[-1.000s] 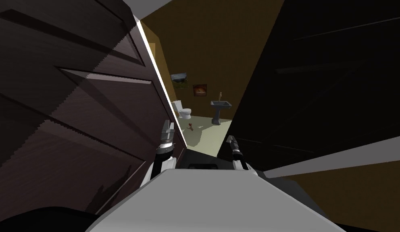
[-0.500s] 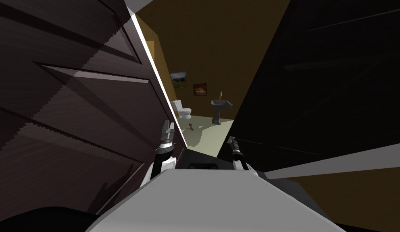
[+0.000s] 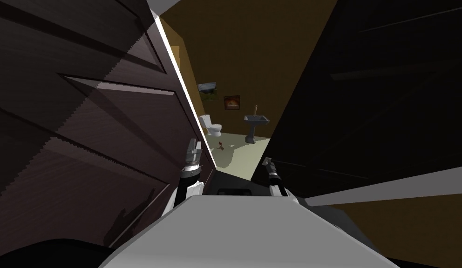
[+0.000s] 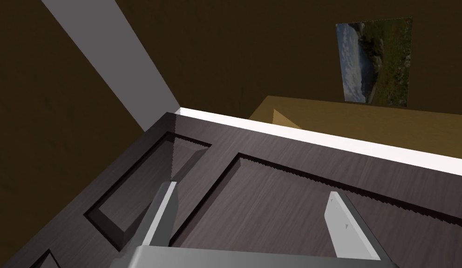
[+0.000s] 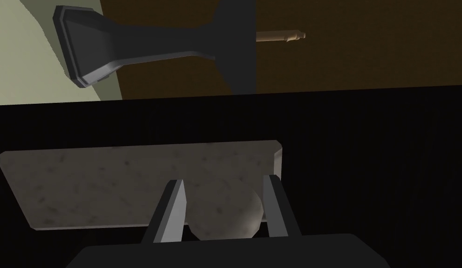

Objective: Pull the door open

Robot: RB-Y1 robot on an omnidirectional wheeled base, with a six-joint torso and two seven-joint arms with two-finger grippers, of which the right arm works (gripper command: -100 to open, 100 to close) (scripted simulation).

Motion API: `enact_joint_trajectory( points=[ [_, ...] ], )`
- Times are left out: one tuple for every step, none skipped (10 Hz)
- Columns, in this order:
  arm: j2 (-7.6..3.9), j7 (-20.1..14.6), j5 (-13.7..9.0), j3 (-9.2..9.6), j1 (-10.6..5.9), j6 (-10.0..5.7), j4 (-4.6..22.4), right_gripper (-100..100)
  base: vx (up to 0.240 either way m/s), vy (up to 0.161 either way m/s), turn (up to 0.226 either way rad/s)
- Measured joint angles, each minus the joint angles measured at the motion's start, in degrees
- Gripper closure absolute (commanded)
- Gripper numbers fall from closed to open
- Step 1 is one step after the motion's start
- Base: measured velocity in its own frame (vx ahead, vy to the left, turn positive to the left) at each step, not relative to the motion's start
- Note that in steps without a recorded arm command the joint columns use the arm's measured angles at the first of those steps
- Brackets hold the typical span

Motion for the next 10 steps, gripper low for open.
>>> enact_joint_trajectory(
  points=[
    [-0.26,-0.5,0.2,0.41,-0.09,-0.35,0.3,100,-0.205,-0.019,0.108],
    [-0.60,-1.0,0.5,0.92,0.40,-0.40,-0.2,100,-0.201,-0.013,0.101],
    [-1.01,-1.7,0.8,1.50,0.65,-0.69,0.0,100,-0.207,-0.024,0.095],
    [-1.37,-2.3,1.1,2.11,1.16,-0.86,-0.3,100,-0.222,-0.036,0.123],
    [-1.76,-3.0,1.4,2.69,1.53,-1.10,-0.4,100,-0.213,-0.073,0.127],
    [-2.10,-3.8,1.7,3.34,1.66,-1.48,-0.2,100,-0.232,-0.090,0.139],
    [-2.43,-4.5,2.1,4.03,1.88,-1.71,-0.4,100,-0.227,-0.065,0.098],
    [-2.65,-5.0,2.4,4.58,2.04,-1.95,-0.6,100,-0.096,-0.016,0.029],
    [-2.51,-5.1,2.5,4.78,2.17,-1.93,-0.6,100,-0.190,-0.020,0.090],
    [-2.96,-5.6,2.7,5.21,2.55,-2.11,-1.0,100,-0.223,-0.043,0.114]
  ],
)
